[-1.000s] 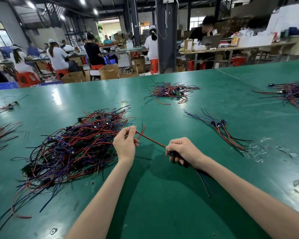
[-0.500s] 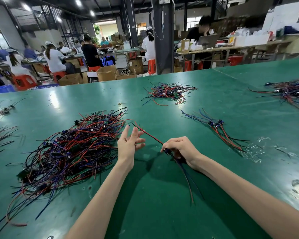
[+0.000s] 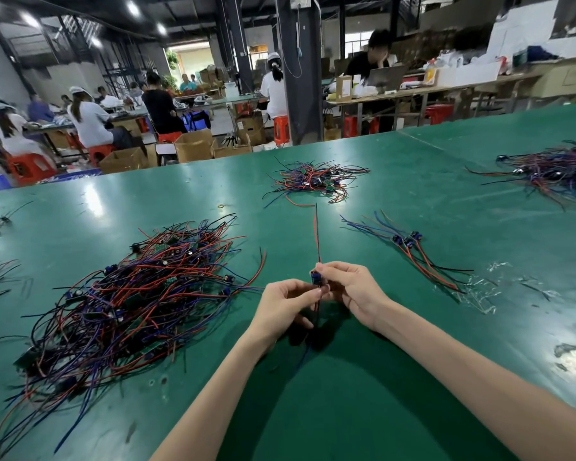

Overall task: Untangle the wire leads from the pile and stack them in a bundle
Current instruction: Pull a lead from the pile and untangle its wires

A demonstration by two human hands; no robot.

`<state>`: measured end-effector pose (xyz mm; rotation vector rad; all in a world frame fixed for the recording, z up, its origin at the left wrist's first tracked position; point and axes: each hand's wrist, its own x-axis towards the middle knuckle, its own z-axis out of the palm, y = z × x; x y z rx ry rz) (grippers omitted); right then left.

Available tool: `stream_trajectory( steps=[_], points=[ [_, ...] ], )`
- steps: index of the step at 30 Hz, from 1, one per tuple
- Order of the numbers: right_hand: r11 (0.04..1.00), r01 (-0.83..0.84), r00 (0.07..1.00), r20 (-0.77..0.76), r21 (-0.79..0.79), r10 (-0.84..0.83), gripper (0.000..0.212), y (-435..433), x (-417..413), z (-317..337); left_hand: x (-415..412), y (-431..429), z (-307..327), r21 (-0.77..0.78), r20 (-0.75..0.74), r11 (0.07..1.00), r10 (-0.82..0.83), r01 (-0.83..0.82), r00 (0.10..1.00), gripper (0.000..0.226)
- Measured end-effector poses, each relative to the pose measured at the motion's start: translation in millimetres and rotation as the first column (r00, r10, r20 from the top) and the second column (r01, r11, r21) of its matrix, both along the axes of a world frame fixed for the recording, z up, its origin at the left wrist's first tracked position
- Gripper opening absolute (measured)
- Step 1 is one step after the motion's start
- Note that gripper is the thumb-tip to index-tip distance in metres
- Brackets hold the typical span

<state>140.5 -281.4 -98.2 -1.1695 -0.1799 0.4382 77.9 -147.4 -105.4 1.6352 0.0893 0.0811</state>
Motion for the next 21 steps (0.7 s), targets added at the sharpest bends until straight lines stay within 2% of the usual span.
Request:
stream_trajectory(
  steps=[6, 10, 14, 18, 21],
  points=[
    [0.999, -0.031, 0.999, 0.036, -0.041, 0.032, 0.014, -1, 4, -4, 1, -1, 2, -0.010, 0.006, 0.999, 0.037, -0.037, 0.999, 0.009],
    [0.988, -0.139, 0.986, 0.088, -0.064, 0.144, 0.033, -5, 2, -6, 1, -1, -1, -0.092, -0.005, 0.994, 0.065, -0.066, 0.998, 0.015],
    [0.974, -0.156, 0.977, 0.118, -0.167, 0.177, 0.017, -6, -2, -4, -2, 0, 0, -0.098, -0.003, 0.994, 0.057, -0.057, 0.998, 0.014],
    [0.977, -0.151, 0.982, 0.091, -0.148, 0.165, 0.019, -6, -6, -2, -10, 3, 3, -0.147, -0.059, 0.989, -0.012, 0.003, 0.998, 0.009],
    [0.981, -0.122, 0.985, 0.106, -0.149, 0.138, 0.018, -4, -9, -2, -11, 5, 4, -0.119, -0.108, 0.993, -0.024, 0.011, 0.994, 0.008]
  ],
)
